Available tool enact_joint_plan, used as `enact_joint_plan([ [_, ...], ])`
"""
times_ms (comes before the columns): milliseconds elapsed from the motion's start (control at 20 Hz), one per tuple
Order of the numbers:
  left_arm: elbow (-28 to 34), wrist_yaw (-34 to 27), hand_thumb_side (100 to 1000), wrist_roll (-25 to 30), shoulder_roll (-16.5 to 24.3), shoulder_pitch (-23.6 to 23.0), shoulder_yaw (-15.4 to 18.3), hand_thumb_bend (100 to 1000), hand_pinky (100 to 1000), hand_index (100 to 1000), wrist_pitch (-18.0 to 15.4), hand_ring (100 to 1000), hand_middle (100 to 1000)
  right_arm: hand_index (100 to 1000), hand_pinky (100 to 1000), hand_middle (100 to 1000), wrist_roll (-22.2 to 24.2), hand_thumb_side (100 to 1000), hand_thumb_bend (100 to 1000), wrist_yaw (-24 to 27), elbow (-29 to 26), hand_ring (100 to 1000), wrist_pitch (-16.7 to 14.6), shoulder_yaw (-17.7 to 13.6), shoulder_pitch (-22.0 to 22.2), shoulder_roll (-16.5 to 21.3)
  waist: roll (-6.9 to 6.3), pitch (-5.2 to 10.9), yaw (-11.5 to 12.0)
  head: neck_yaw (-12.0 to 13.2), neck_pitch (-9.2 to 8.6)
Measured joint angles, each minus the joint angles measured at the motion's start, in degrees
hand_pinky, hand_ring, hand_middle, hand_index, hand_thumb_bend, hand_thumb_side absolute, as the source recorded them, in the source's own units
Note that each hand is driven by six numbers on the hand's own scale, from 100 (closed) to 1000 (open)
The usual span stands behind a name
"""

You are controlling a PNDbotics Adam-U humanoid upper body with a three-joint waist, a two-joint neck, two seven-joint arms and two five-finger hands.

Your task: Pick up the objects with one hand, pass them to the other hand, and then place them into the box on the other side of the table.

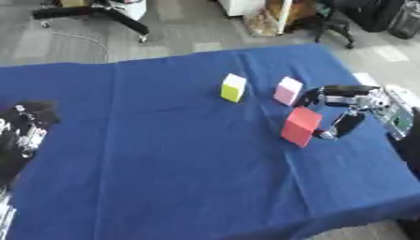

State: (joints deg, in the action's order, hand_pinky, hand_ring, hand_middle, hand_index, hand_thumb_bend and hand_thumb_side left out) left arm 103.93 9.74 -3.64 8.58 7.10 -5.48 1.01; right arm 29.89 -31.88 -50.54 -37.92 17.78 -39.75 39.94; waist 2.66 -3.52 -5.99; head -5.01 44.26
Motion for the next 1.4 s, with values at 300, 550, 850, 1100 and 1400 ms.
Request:
enact_joint_plan([
  [300,0.0,0.0,634,0.0,0.0,0.0,0.0,548,868,659,0.0,601,674,525,848,829,-0.28,100,210,1.39,-0.03,847,-0.28,-0.28,0.46,0.02,0.0,0.0,0.0,0.0,0.0],
  [550,0.0,0.01,635,0.0,0.0,0.0,0.0,545,867,659,0.0,601,674,404,836,794,-0.6,100,165,3.07,-1.56,821,-0.6,-1.31,0.69,0.11,0.0,0.0,-0.1,0.12,0.0],
  [850,0.0,0.01,635,0.0,0.0,0.0,0.0,542,867,658,0.0,602,675,389,832,788,-0.35,100,137,6.61,-5.03,814,-0.35,-2.06,0.97,0.23,0.0,0.0,-0.18,0.52,0.0],
  [1100,0.0,0.16,635,0.0,0.0,0.0,0.0,541,867,658,0.0,603,675,384,828,785,0.44,100,100,10.44,-8.82,810,0.44,-2.9,0.95,0.37,0.0,0.0,-0.31,1.5,0.0],
  [1400,0.0,1.05,630,0.0,0.0,0.25,0.0,542,867,659,0.01,606,679,362,816,774,1.97,100,100,15.81,-14.27,797,1.97,-4.45,0.96,-1.45,0.0,0.0,-0.6,3.88,0.0],
])
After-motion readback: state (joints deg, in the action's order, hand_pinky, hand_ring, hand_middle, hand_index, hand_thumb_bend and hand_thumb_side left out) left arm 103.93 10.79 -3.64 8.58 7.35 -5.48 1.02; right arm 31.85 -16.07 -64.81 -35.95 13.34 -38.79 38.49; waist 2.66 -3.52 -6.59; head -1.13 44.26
